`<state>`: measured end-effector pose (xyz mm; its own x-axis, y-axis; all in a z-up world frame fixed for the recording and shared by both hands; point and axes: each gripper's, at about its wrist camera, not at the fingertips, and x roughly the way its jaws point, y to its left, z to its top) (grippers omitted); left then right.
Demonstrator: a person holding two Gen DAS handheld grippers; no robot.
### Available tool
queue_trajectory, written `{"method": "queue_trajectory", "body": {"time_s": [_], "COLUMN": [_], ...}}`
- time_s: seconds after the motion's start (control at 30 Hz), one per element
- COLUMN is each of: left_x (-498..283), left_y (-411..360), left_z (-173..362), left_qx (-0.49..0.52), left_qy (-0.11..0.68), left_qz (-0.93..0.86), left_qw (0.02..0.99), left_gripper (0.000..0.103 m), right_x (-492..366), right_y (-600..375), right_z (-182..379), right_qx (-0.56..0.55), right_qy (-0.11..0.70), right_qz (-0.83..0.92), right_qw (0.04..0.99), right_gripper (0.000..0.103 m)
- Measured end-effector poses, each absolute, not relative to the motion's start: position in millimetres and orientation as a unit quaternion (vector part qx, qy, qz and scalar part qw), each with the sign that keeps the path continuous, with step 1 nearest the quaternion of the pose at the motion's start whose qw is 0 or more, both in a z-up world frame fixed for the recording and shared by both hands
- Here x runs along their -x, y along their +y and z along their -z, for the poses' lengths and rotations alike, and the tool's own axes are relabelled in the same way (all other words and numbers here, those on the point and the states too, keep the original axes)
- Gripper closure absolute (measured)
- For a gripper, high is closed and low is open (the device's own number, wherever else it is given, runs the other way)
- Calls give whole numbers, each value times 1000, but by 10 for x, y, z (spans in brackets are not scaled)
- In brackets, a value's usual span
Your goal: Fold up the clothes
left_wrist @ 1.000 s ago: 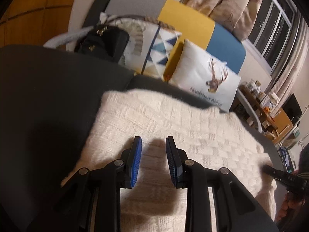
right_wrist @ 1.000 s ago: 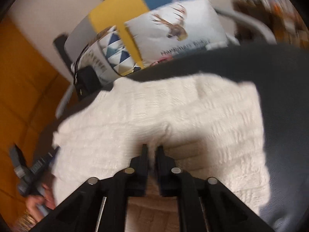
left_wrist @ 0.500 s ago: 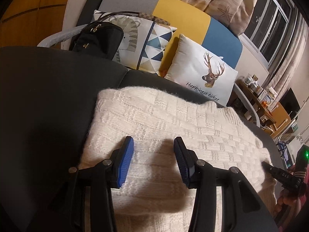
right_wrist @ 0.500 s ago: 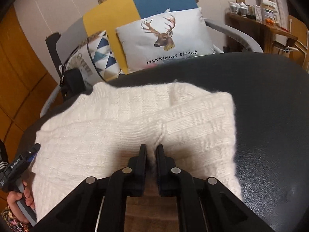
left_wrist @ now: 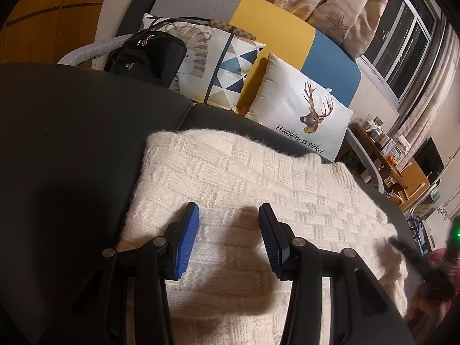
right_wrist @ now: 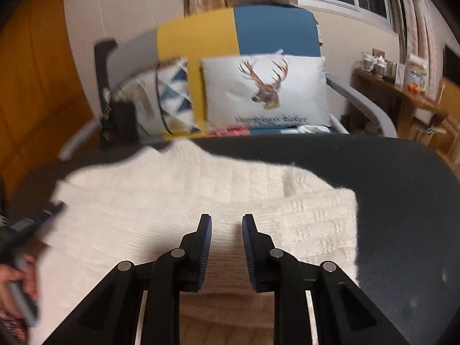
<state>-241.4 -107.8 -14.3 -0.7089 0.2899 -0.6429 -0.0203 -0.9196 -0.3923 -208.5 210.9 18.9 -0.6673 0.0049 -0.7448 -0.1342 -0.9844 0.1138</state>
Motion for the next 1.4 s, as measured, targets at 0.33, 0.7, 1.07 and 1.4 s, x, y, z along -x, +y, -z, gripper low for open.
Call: {"method": "queue_trajectory", "body": {"time_s": [0.33,0.7,1.07,1.4], "left_x": [2016,2429,2835,1986], "left_y": [-1861,-395,-1408,-1722], "left_z": [38,-50,422,138], "left_qx": [331,350,402,325], "left_qy": [-257,-47,-159,-196], "left_qz": [-908,-927,-901,-918], "left_qw": [-25,128,25,115], "left_gripper": [56,99,99,98], "right_x": [2070,2107,2103,2109], "right_y": [2071,2038,2032,2013], "right_z": [-12,2,9,21], "right_qx": [405,399,397,397], "right_qy": [53,50,47,42], "right_qz": [-911,-914,-915,-915], "right_qw": [57,58,57,59], "right_gripper": [82,82,82,82]}}
